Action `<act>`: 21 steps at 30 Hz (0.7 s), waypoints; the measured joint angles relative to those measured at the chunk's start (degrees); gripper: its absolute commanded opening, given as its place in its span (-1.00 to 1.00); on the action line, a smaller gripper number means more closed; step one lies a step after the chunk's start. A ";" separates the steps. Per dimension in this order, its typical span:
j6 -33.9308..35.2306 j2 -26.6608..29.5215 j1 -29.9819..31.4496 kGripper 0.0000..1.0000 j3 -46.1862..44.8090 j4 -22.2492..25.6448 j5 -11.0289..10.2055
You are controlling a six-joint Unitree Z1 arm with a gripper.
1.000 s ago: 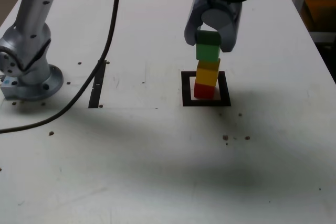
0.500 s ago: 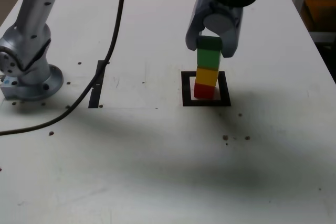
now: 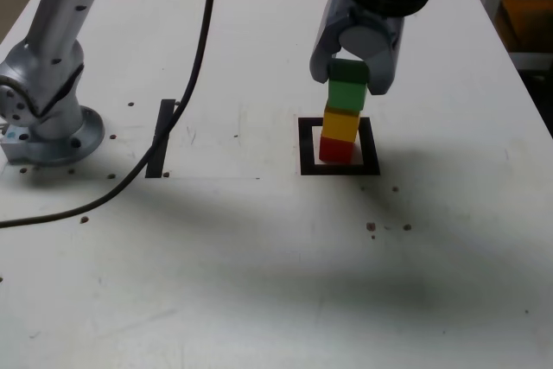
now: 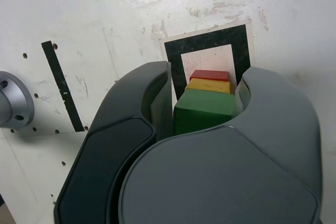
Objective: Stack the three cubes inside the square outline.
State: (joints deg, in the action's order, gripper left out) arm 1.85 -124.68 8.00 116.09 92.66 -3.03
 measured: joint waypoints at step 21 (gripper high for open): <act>-0.36 0.40 0.00 0.94 -1.37 0.00 0.91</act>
State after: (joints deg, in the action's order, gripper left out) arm 1.49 -124.28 8.00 114.73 92.66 -2.12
